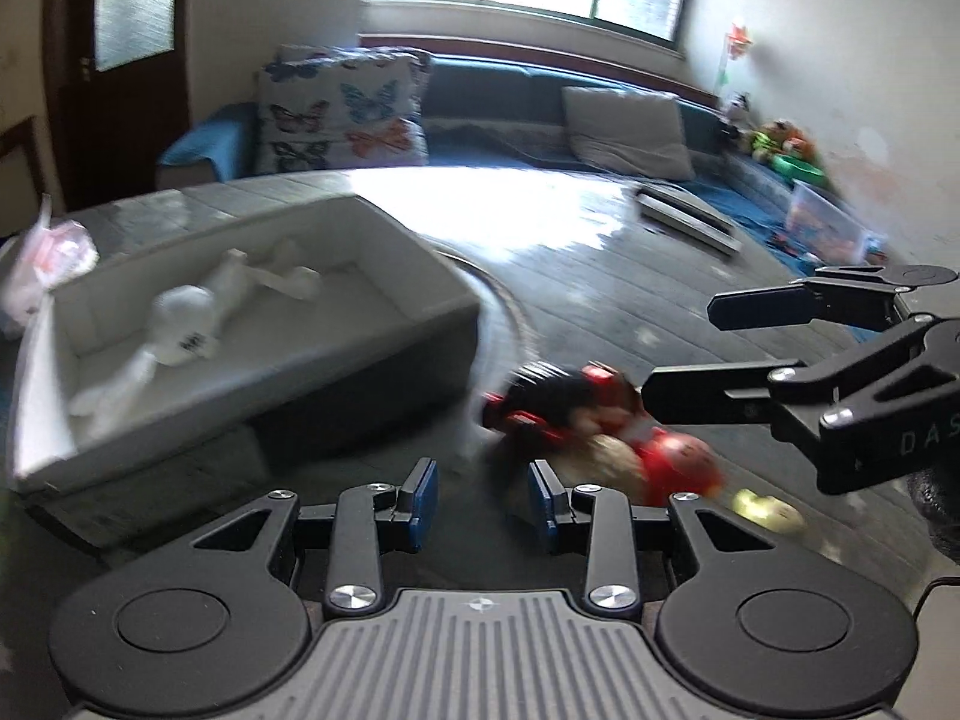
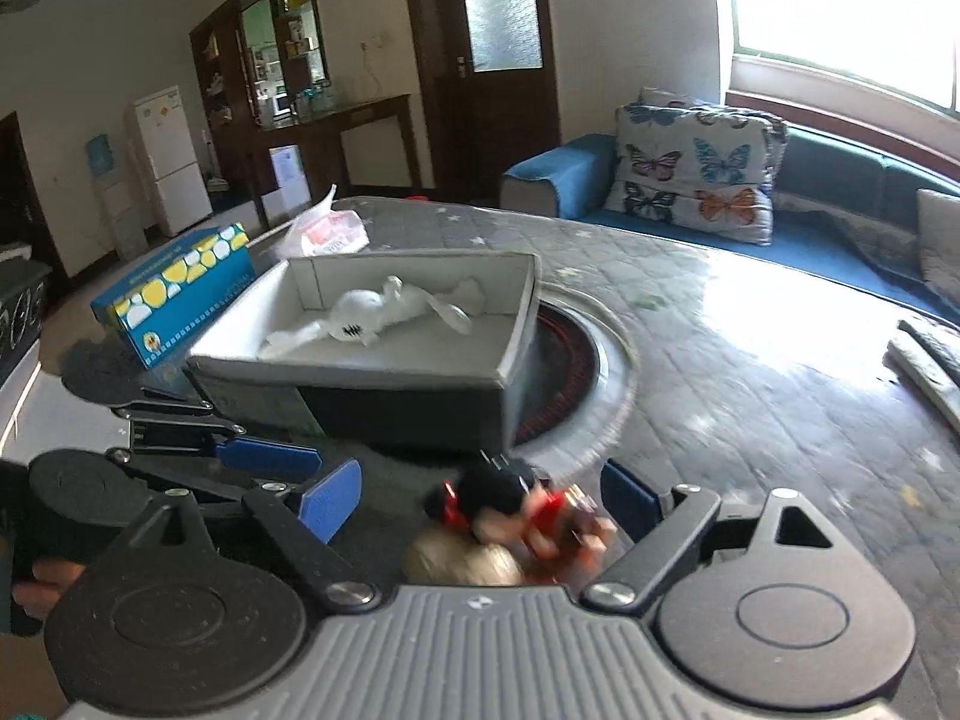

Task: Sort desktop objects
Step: 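Withdraw the left tool from the box toward the green alien toy, then grasp the green alien toy with the left tool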

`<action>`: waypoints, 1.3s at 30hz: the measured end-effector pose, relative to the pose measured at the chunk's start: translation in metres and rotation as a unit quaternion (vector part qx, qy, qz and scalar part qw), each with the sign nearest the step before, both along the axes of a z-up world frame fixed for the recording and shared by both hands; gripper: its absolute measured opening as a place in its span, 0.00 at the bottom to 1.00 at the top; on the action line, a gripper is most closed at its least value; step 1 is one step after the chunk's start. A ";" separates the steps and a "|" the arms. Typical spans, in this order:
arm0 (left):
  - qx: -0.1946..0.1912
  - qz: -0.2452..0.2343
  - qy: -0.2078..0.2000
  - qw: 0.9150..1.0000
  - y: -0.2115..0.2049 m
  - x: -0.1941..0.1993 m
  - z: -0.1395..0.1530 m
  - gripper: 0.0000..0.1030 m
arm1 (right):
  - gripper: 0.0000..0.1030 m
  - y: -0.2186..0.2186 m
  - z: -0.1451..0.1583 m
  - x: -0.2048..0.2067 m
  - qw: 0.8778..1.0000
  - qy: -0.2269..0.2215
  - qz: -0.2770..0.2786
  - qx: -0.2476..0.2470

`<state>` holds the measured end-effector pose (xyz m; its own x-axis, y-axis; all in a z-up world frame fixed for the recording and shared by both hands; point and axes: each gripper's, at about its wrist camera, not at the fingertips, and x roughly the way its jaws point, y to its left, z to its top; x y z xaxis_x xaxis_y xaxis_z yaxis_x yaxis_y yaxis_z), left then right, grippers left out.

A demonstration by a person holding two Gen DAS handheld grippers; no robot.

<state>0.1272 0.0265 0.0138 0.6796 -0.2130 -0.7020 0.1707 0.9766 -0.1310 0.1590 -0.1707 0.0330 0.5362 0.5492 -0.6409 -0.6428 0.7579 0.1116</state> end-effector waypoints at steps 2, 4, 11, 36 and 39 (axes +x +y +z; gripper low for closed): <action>-0.004 -0.013 0.005 1.000 -0.010 -0.003 -0.004 0.35 | 0.88 -0.010 -0.005 -0.010 1.000 0.000 -0.005 -0.008; -0.011 -0.029 0.012 0.999 -0.018 -0.005 -0.007 0.35 | 0.88 -0.021 -0.011 -0.019 1.000 0.001 -0.009 -0.017; -0.037 -0.079 0.021 0.996 -0.043 -0.014 -0.012 0.35 | 0.88 -0.050 -0.033 -0.046 0.999 0.011 -0.025 -0.035; -0.095 -0.148 0.085 0.981 -0.091 0.002 -0.027 0.35 | 0.74 -0.068 -0.081 -0.058 0.998 0.057 -0.032 -0.020; -0.104 -0.151 0.090 0.979 -0.090 0.004 -0.029 0.35 | 0.70 -0.070 -0.082 -0.057 0.997 0.059 -0.036 -0.017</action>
